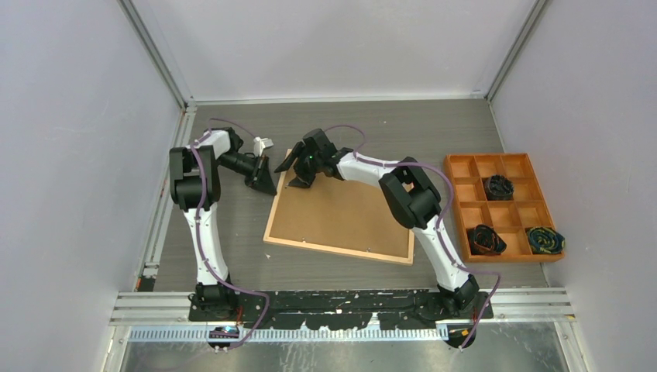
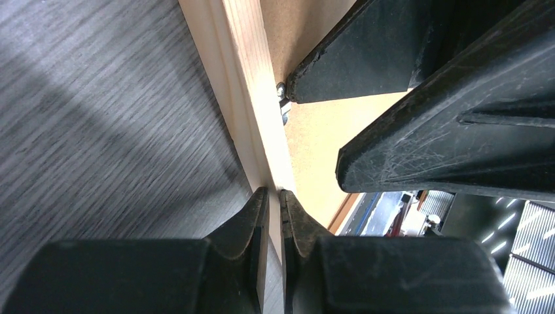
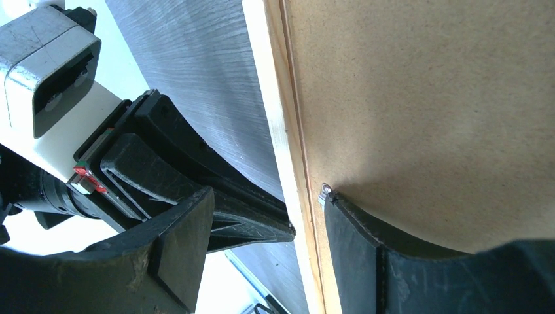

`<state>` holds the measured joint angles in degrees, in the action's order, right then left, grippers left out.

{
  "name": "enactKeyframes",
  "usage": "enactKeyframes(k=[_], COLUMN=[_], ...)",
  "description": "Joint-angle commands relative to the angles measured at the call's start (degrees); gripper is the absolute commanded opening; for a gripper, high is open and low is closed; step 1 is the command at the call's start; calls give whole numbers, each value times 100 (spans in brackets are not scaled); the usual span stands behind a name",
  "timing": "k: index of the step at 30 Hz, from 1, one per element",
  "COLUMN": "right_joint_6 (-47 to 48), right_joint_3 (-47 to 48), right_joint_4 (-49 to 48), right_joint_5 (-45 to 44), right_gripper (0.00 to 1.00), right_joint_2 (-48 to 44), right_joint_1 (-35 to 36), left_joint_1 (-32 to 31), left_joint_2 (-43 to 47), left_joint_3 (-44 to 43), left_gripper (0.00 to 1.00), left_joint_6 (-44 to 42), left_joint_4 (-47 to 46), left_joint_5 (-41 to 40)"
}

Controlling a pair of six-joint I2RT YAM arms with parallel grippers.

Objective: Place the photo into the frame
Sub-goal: Install the photo frame at the center of the board.

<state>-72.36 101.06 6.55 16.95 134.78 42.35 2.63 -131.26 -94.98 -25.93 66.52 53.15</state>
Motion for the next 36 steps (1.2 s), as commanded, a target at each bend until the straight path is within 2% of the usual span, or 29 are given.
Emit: enactKeyframes(k=[1, 8, 19, 36], right_joint_6=[-46, -61, 205, 445], right_joint_3=[213, 197, -549, -10], right_joint_4=[75, 104, 396, 603], right_joint_5=[35, 10, -424, -816], right_gripper=[67, 67, 69, 70], right_joint_2=[221, 176, -511, -89], right_joint_1=[133, 139, 235, 251], left_joint_1=[-35, -44, -44, -69], left_joint_2=[-27, -49, -17, -3], left_joint_3=[97, 109, 120, 137], left_gripper=[12, 10, 9, 8], left_joint_6=[-62, -68, -89, -100], left_joint_4=[-172, -177, -191, -188], left_joint_5=[-83, -102, -120, -115])
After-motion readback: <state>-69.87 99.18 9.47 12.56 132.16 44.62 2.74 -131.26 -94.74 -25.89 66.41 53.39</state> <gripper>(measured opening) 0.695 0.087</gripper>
